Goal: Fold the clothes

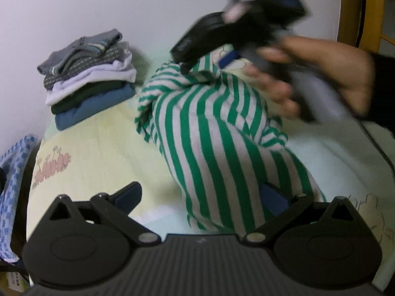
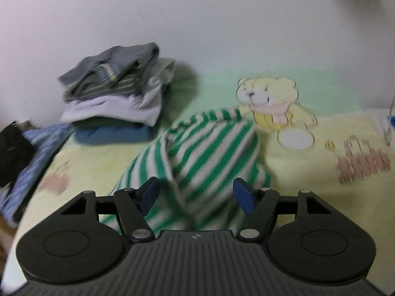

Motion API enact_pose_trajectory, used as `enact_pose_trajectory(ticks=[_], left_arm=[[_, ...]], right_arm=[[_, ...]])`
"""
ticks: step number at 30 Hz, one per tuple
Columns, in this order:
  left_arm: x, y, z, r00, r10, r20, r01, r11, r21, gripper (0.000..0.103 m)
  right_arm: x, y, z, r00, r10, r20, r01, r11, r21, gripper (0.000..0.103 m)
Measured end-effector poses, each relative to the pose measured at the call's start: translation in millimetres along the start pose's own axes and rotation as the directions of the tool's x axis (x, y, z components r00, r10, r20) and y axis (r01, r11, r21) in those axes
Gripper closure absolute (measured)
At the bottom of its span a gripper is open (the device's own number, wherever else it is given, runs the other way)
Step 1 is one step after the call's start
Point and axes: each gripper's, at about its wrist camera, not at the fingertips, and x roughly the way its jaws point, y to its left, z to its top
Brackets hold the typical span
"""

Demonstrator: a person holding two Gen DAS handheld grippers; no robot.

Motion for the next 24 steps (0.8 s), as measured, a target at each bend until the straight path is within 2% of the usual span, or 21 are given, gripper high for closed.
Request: enact_pose_trajectory(ticks=[1, 3, 5, 6, 8, 9, 11, 12, 13, 14, 15, 16, 17, 19, 20, 21, 23, 24], left_arm=[[-0.7, -1.4, -4.2, 1.000, 0.010, -0.003, -0.010, 1.000, 0.008, 0.001], [-2.6, -1.9, -12.5, 1.000, 0.020, -0.011, -0.020, 1.000, 0.014, 0.001], [-4.5, -1.2, -20.8, 0.999, 0.024, -0.025, -0.023, 1.000, 0.011, 0.001], [-5.2, -1.0, -24.7, 0.999, 0.029, -0.033, -0.029, 1.000, 0.011, 0.001], [-7.0, -0.5, -33.0, 0.998, 0.041, -0.049, -0.040, 0.999, 0.013, 0.001], [-8.2, 0.5, -36.6, 0.998, 0.036, -0.058, -0.036, 0.999, 0.008, 0.001], [-10.9, 2.0, -43.0, 0.997, 0.024, -0.070, -0.024, 1.000, 0.002, 0.001], [-12.9, 1.7, -46.3, 0.997, 0.023, -0.071, -0.023, 1.000, 0.006, 0.001], [-14.6, 1.1, -49.4, 0.997, 0.026, -0.072, -0.025, 1.000, 0.012, 0.001], [-15.6, 1.0, -51.9, 0.997, 0.027, -0.074, -0.026, 1.000, 0.013, 0.001], [-16.5, 1.3, -53.9, 0.997, 0.028, -0.075, -0.027, 1.000, 0.014, 0.001], [-17.1, 2.5, -54.6, 0.997, 0.033, -0.072, -0.032, 0.999, 0.010, 0.001], [-17.7, 3.7, -55.3, 0.997, 0.038, -0.068, -0.037, 0.999, 0.007, 0.001], [-19.0, 6.1, -56.6, 0.997, 0.047, -0.062, -0.047, 0.999, 0.001, 0.001], [-19.6, 7.3, -57.3, 0.997, 0.052, -0.059, -0.052, 0.999, -0.003, 0.001], [-20.2, 8.5, -57.9, 0.997, 0.057, -0.055, -0.057, 0.998, -0.006, 0.001], [-18.9, 15.9, -57.2, 0.997, 0.056, -0.052, -0.058, 0.998, -0.030, 0.001], [-17.1, 21.9, -55.3, 0.997, 0.054, -0.052, -0.057, 0.997, -0.047, 0.001]], right_arm=[[5.0, 5.5, 4.9, 1.000, 0.012, -0.013, -0.012, 1.000, -0.009, 0.093], [8.7, 20.4, 14.7, 0.998, 0.054, -0.040, -0.055, 0.998, -0.025, 0.095], [-6.3, 45.0, 20.9, 0.990, 0.143, -0.011, -0.143, 0.986, -0.082, 0.095], [-16.6, 62.0, 23.5, 0.978, 0.207, 0.001, -0.205, 0.972, -0.119, 0.095], [-43.9, 106.4, 22.0, 0.934, 0.357, 0.002, -0.349, 0.913, -0.214, 0.095], [-58.2, 127.8, 16.2, 0.904, 0.428, -0.017, -0.417, 0.870, -0.264, 0.095], [-87.3, 168.6, 0.3, 0.824, 0.561, -0.081, -0.550, 0.757, -0.354, 0.103], [-100.5, 186.4, -9.3, 0.780, 0.614, -0.120, -0.606, 0.693, -0.390, 0.103], [-111.5, 202.0, -18.7, 0.748, 0.645, -0.157, -0.640, 0.638, -0.429, 0.103], [-118.9, 211.1, -26.0, 0.735, 0.654, -0.178, -0.650, 0.605, -0.460, 0.093], [-125.0, 217.4, -32.1, 0.730, 0.656, -0.192, -0.651, 0.582, -0.487, 0.079], [-128.3, 215.1, -34.3, 0.742, 0.647, -0.176, -0.634, 0.591, -0.499, 0.070], [-130.1, 208.3, -34.4, 0.762, 0.631, -0.143, -0.605, 0.617, -0.503, 0.059], [-125.7, 181.4, -30.0, 0.829, 0.556, -0.061, -0.515, 0.716, -0.470, 0.046], [-119.2, 163.7, -26.6, 0.864, 0.503, -0.026, -0.464, 0.775, -0.429, 0.036], [-109.6, 139.4, -24.1, 0.900, 0.435, -0.009, -0.409, 0.840, -0.357, 0.029], [-88.6, 84.2, -23.0, 0.961, 0.274, -0.017, -0.272, 0.943, -0.191, 0.028], [-77.9, 55.2, -25.5, 0.982, 0.183, -0.045, -0.187, 0.976, -0.111, 0.028]])
